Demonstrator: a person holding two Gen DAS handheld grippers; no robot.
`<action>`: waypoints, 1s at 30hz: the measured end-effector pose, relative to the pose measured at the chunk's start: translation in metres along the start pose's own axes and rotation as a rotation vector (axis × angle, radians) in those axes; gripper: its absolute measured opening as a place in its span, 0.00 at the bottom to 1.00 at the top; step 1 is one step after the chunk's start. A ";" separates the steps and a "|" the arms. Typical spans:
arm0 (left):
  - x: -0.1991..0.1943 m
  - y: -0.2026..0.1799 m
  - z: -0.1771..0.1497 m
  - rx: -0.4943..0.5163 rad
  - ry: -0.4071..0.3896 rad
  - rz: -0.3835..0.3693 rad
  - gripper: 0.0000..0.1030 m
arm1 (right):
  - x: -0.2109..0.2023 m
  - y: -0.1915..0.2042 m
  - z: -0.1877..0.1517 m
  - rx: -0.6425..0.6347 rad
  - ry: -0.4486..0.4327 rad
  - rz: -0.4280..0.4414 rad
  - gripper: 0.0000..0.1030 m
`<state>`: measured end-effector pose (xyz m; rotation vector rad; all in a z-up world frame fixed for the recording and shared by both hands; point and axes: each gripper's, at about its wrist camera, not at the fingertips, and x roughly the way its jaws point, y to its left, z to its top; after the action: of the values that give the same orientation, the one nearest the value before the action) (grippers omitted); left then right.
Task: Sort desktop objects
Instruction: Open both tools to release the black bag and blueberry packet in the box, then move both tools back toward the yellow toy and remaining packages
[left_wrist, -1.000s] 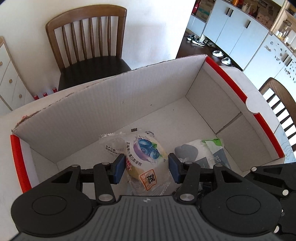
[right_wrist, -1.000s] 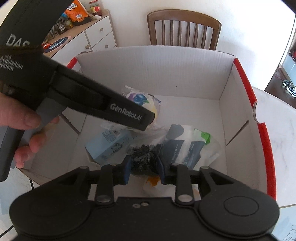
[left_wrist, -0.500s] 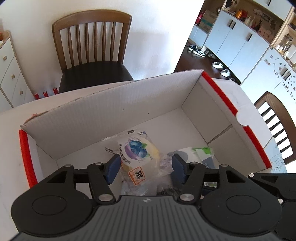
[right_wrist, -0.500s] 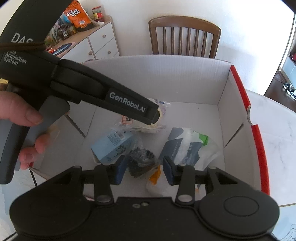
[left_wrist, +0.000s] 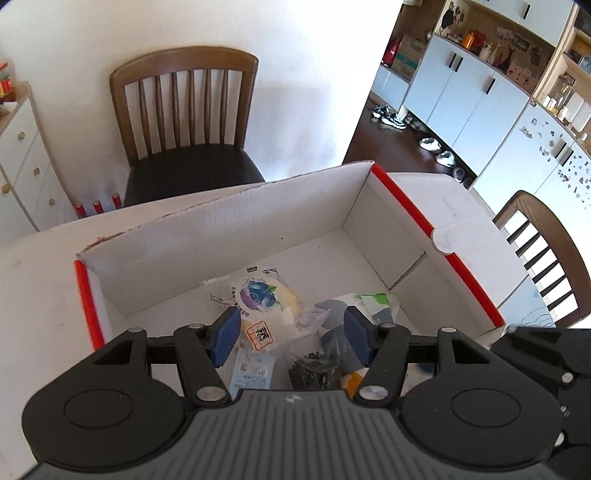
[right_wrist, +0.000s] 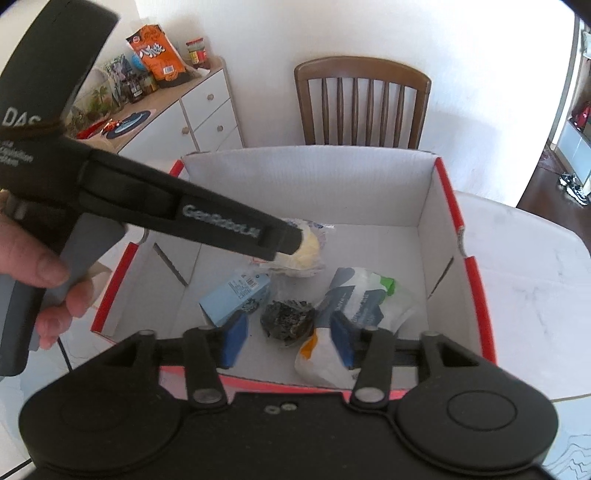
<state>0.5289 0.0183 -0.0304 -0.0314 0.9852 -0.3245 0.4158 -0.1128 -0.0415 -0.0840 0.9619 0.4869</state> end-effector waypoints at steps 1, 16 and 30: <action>-0.004 -0.001 -0.001 0.002 -0.006 0.004 0.60 | -0.004 0.000 -0.001 0.001 -0.009 -0.003 0.62; -0.054 -0.019 -0.018 0.019 -0.072 0.019 0.81 | -0.048 -0.011 -0.020 0.022 -0.085 -0.008 0.70; -0.103 -0.044 -0.052 0.065 -0.144 -0.012 0.94 | -0.088 -0.021 -0.050 0.032 -0.127 0.021 0.79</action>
<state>0.4222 0.0121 0.0317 -0.0016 0.8315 -0.3597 0.3449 -0.1773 -0.0027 -0.0141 0.8460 0.4901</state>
